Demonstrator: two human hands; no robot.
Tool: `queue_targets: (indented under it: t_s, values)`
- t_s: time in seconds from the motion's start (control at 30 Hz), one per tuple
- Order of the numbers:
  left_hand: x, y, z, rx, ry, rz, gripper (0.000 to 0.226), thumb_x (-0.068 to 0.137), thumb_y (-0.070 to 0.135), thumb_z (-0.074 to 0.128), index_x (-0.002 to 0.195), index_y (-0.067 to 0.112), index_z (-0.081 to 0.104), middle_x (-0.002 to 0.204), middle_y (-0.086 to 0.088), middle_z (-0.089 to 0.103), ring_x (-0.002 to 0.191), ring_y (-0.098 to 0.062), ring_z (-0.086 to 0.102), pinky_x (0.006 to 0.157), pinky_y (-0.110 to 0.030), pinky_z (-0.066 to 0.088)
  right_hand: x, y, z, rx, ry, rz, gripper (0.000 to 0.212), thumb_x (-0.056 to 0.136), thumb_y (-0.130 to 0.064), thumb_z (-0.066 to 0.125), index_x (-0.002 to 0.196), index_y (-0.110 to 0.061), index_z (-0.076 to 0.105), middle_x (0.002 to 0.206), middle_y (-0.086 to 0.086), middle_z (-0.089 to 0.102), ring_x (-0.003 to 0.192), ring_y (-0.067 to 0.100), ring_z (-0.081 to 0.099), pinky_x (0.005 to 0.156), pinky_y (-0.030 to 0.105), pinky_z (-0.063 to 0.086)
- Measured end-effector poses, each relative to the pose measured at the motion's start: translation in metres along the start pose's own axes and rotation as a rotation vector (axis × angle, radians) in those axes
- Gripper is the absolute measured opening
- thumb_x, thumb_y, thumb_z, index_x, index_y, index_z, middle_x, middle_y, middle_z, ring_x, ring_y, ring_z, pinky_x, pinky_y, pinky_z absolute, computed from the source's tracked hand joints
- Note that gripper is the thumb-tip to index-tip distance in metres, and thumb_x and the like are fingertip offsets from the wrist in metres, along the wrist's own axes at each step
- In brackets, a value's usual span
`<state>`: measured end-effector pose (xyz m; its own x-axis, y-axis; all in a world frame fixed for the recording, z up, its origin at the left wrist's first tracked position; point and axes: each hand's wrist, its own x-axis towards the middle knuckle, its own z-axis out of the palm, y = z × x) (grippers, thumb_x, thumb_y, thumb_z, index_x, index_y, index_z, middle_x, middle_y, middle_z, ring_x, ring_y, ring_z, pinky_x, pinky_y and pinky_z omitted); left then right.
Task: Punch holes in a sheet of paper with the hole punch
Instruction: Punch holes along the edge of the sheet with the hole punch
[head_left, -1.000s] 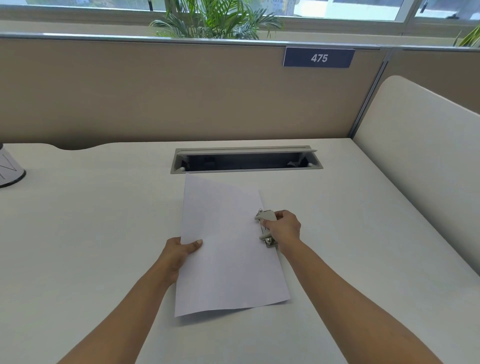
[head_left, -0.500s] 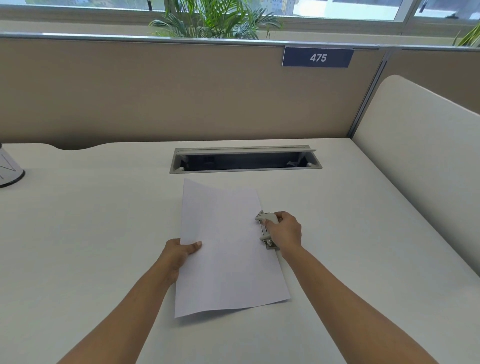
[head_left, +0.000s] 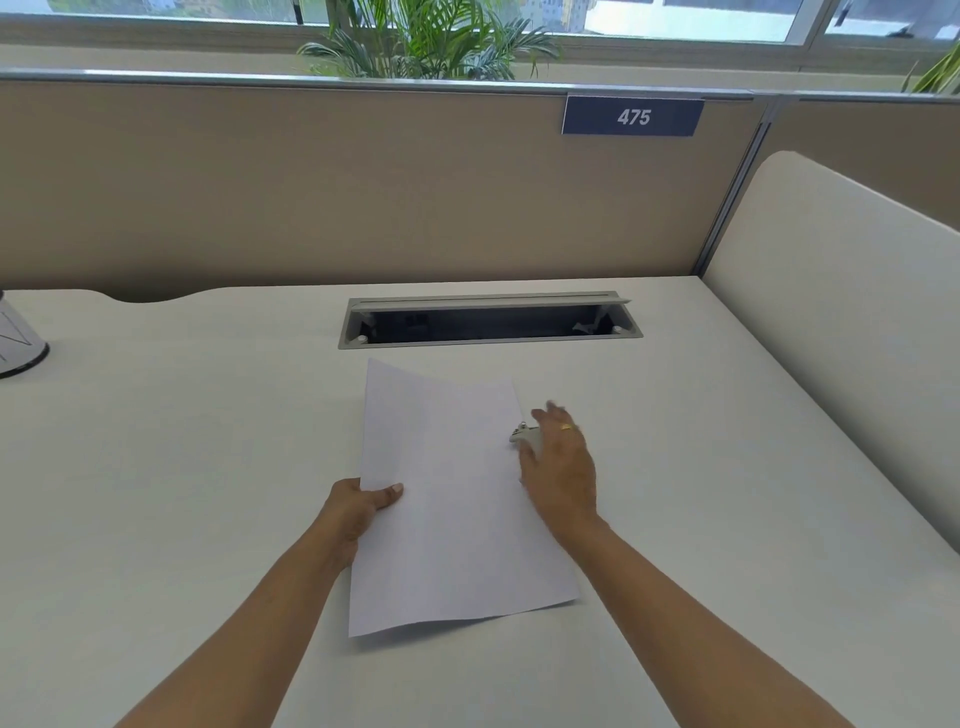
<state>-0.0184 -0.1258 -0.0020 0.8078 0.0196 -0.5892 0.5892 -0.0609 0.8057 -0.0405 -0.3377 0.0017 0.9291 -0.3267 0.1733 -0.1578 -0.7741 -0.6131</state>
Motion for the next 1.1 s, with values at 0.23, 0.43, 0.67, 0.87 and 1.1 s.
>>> queue_targets:
  t_s: [0.23, 0.43, 0.67, 0.87, 1.1]
  values:
    - [0.002, -0.002, 0.0, 0.009, 0.008, 0.004, 0.036, 0.083, 0.004, 0.066, 0.114, -0.01, 0.055, 0.115, -0.028, 0.062, 0.091, -0.036, 0.061, 0.089, -0.051, 0.05, -0.025, -0.002, 0.034, -0.224, -0.381, -0.426, 0.039, 0.098, -0.017, 0.036, 0.135, -0.007, 0.044, 0.149, 0.008, 0.038, 0.14, 0.015, 0.03, 0.111, 0.031, 0.03]
    - [0.006, -0.003, 0.0, 0.023, 0.013, 0.011, 0.036, 0.082, 0.004, 0.066, 0.113, -0.01, 0.056, 0.113, -0.028, 0.063, 0.088, -0.035, 0.061, 0.086, -0.048, 0.051, -0.022, 0.007, 0.043, -0.33, -0.493, -0.447, 0.045, 0.098, -0.006, 0.027, 0.143, -0.008, 0.03, 0.154, 0.01, 0.026, 0.143, 0.018, 0.022, 0.115, 0.03, 0.022]
    - [0.004, 0.006, -0.005, 0.129, 0.027, 0.112, 0.03, 0.079, 0.021, 0.072, 0.102, 0.004, 0.063, 0.095, -0.014, 0.067, 0.076, -0.024, 0.065, 0.061, -0.029, 0.051, -0.021, 0.01, 0.047, -0.293, -0.461, -0.444, 0.044, 0.098, -0.005, 0.029, 0.141, -0.008, 0.034, 0.153, 0.01, 0.028, 0.142, 0.018, 0.025, 0.115, 0.029, 0.022]
    - [0.017, 0.014, -0.024, 0.067, 0.272, 0.186, 0.026, 0.086, 0.013, 0.064, 0.107, -0.003, 0.064, 0.094, -0.019, 0.068, 0.071, -0.029, 0.065, 0.07, -0.035, 0.054, -0.021, 0.011, 0.049, -0.284, -0.457, -0.432, 0.043, 0.098, -0.007, 0.03, 0.142, -0.008, 0.034, 0.153, 0.009, 0.029, 0.142, 0.018, 0.025, 0.115, 0.029, 0.022]
    - [0.018, 0.014, -0.027, 0.364, 0.395, 0.247, 0.032, 0.08, 0.008, 0.069, 0.112, 0.003, 0.065, 0.09, -0.016, 0.07, 0.083, -0.03, 0.066, 0.086, -0.037, 0.052, -0.021, 0.011, 0.049, -0.281, -0.459, -0.425, 0.043, 0.099, -0.009, 0.03, 0.142, -0.009, 0.034, 0.153, 0.009, 0.028, 0.142, 0.017, 0.024, 0.115, 0.03, 0.023]
